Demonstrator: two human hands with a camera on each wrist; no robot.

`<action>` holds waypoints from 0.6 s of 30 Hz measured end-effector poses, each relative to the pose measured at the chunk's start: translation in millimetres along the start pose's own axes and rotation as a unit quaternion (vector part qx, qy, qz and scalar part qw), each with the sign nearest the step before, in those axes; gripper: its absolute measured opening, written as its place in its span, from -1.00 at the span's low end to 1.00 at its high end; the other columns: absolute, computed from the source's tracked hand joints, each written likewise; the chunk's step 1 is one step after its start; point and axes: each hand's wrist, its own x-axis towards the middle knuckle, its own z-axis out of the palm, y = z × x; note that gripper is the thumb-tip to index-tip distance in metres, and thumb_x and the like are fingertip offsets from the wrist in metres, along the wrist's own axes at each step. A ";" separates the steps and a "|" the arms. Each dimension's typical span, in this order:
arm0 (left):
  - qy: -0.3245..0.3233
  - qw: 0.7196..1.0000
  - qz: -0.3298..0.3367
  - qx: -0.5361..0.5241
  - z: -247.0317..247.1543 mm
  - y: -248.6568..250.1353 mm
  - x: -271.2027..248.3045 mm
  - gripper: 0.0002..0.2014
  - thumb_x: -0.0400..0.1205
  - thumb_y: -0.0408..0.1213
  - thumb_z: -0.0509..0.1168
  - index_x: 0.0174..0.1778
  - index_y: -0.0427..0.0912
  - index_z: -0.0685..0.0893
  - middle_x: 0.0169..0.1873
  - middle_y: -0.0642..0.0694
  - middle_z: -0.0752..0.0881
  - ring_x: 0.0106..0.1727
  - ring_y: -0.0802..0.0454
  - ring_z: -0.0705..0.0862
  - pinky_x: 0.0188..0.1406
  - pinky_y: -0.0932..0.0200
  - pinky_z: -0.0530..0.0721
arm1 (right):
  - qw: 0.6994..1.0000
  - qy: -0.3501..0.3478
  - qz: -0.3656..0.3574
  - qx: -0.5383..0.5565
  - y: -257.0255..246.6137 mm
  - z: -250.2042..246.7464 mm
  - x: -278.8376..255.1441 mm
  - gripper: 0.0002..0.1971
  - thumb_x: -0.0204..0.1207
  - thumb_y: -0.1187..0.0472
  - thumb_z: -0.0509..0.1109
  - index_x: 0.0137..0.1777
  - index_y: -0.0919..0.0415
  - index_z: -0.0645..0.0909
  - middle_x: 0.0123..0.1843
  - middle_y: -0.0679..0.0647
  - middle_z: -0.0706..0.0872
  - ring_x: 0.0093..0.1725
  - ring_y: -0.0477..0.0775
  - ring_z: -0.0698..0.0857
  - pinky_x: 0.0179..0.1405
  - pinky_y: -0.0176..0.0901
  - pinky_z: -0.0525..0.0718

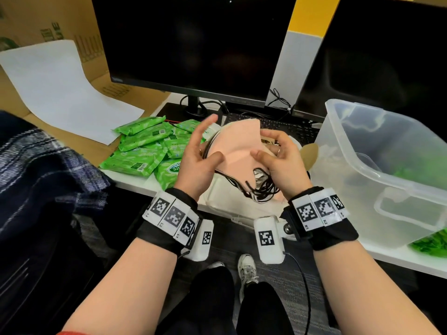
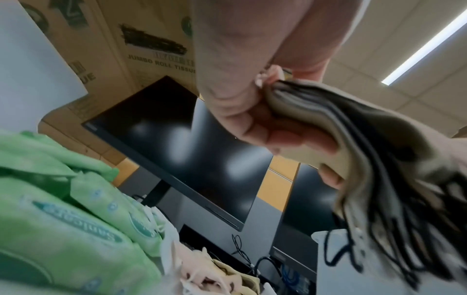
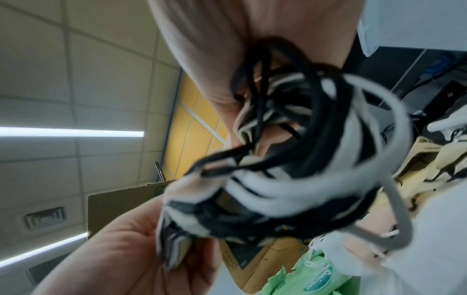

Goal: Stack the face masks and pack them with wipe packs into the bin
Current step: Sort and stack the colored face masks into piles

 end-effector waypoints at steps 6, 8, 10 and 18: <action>-0.075 0.992 -0.053 0.090 -1.3 9.8 0.3 -0.65 0.29 -0.44 0.11 -0.24 -0.04 0.75 -0.20 0.10 0.75 -0.15 0.25 0.61 -0.17 0.43 0.52 | 0.997 -0.052 -0.013 -0.065 -0.1 -2.8 0.2 -0.69 0.50 0.42 0.37 0.02 -0.05 0.50 -0.08 0.15 0.69 -0.12 0.07 0.70 -0.11 -0.05 0.67; -0.086 0.990 -0.068 0.086 -2.4 10.0 0.1 -0.75 0.42 -0.50 0.22 -0.25 -0.10 0.74 -0.26 0.04 0.74 -0.23 0.26 0.64 -0.20 0.45 0.57 | 0.994 -0.071 -0.016 -0.080 -1.7 -2.8 0.0 -0.69 0.49 0.41 0.39 0.03 -0.05 0.51 -0.04 0.26 0.69 -0.11 0.14 0.70 -0.07 0.02 0.69; -0.077 0.991 -0.076 0.083 -2.6 6.5 0.7 -0.75 0.48 -0.58 0.30 -0.25 -0.11 0.72 -0.27 -0.01 0.73 -0.29 0.25 0.67 -0.21 0.37 0.62 | 0.992 -0.093 -0.016 -0.083 -4.4 -3.6 -2.5 -0.61 0.42 0.42 0.45 0.06 -0.08 0.51 0.04 0.35 0.69 -0.05 0.23 0.72 0.00 0.11 0.72; 0.010 0.997 -0.060 0.052 -0.8 0.6 1.2 -0.74 0.51 -0.60 0.33 -0.24 -0.10 0.68 -0.23 0.04 0.71 -0.22 0.27 0.64 -0.08 0.34 0.60 | 0.998 -0.020 -0.007 -0.065 -3.3 -11.4 -1.5 -0.46 0.29 0.65 0.35 0.07 0.01 0.51 -0.23 0.39 0.63 -0.29 0.02 0.59 -0.20 -0.11 0.55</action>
